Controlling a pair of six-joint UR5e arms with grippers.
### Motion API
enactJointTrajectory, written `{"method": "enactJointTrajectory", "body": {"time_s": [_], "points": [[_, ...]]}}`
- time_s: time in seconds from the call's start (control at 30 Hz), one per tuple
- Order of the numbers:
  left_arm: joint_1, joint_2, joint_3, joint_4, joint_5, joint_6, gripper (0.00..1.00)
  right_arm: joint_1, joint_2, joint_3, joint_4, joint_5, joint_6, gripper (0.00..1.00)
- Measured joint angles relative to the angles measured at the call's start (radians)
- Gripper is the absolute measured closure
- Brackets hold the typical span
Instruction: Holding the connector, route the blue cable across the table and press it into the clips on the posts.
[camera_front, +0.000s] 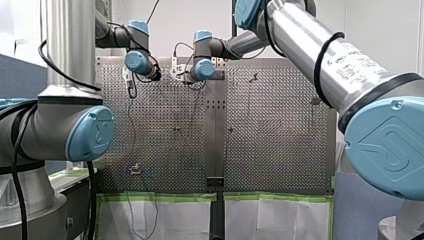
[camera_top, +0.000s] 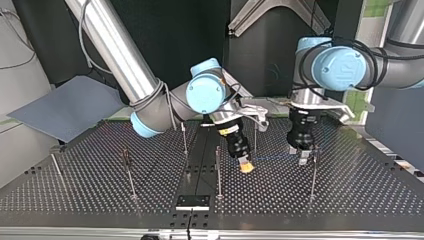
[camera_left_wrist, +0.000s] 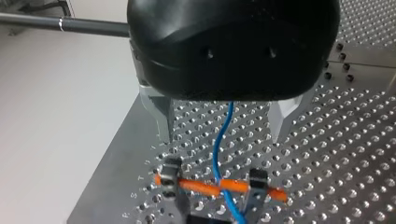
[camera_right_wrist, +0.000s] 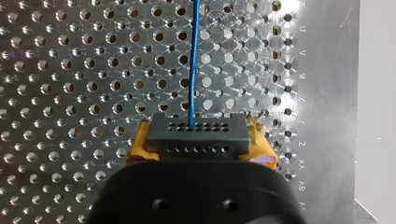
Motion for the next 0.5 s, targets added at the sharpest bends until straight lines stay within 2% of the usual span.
{"method": "enactJointTrajectory", "body": {"time_s": [0.17, 0.5], "points": [[-0.007, -0.037, 0.026, 0.005, -0.011, 0.002, 0.0, 0.0, 0.0, 0.0, 0.0, 0.0, 0.001, 1.0], [-0.001, -0.065, 0.046, 0.033, -0.012, -0.007, 0.0, 0.0, 0.001, 0.0, 0.0, 0.0, 0.002, 1.0]]}}
